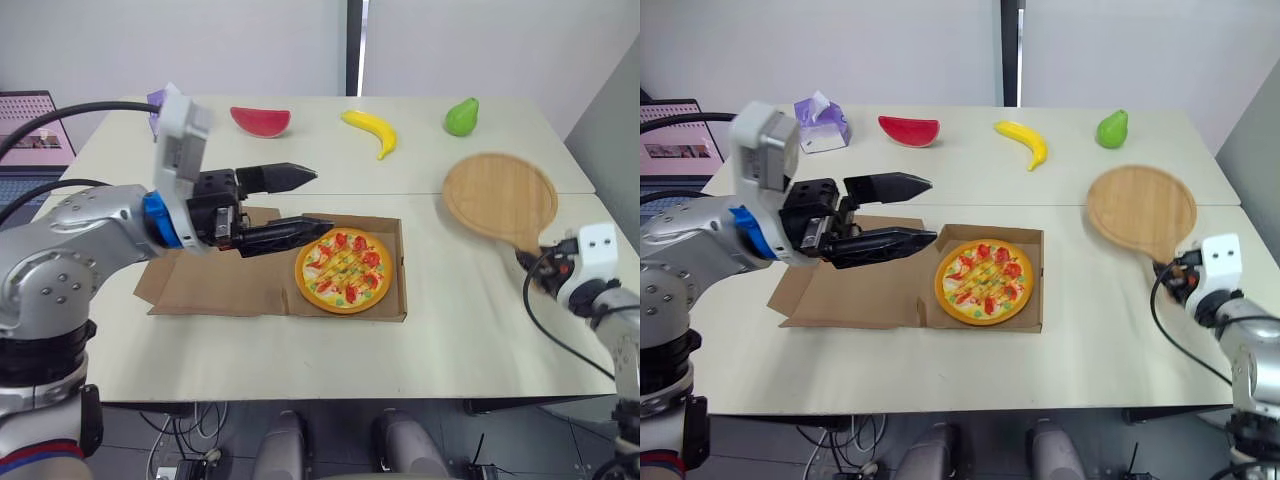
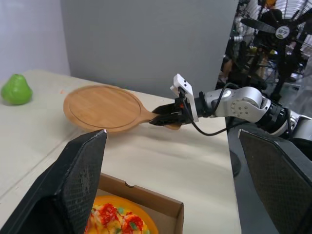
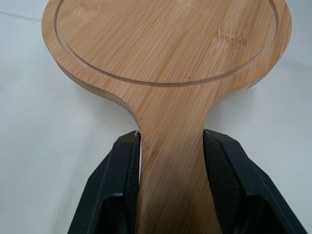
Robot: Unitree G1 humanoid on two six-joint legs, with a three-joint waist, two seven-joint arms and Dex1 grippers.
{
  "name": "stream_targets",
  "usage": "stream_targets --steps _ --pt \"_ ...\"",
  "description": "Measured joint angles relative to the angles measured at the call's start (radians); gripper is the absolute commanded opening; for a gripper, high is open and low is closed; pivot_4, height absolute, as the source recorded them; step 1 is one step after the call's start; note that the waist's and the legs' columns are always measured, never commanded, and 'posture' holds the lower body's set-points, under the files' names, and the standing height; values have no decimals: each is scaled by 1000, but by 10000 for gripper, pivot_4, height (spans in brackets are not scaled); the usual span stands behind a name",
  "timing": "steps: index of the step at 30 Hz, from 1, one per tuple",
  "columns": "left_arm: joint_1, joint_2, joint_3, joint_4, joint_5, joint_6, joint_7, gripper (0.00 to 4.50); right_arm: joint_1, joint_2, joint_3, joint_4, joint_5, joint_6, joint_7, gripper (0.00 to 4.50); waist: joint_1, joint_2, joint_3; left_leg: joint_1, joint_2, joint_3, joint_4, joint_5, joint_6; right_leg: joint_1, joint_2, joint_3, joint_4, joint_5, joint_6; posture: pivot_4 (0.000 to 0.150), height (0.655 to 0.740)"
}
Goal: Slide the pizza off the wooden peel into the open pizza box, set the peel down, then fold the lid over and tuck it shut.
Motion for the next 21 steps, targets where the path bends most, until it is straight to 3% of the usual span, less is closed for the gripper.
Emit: stream_targets --steps 3,11,15,21 --pt "-24 -7 -13 31 31 -8 -44 45000 53 38 2 -76 3 66 -48 16411 4 0 0 0 0 0 0 0 0 0 0 0 0 0 0 1500 7400" --pt "-18 -4 -10 45 79 -12 -103 45000 108 55 -34 -142 22 85 -76 42723 9 0 0 0 0 -1 0 0 0 1 0 -1 -1 0 0 1500 7400" --pt "38 1 16 42 86 -10 -92 45000 63 24 -24 -138 11 12 -65 43971 3 0 0 0 0 0 0 0 0 0 0 0 -1 0 0 1500 7400" --pt "222 22 193 55 141 -36 3 45000 -213 -91 88 -86 10 -127 72 43971 -14 0 0 1 2 -1 -1 0 0 1 1 0 -1 0 0 1500 7400"
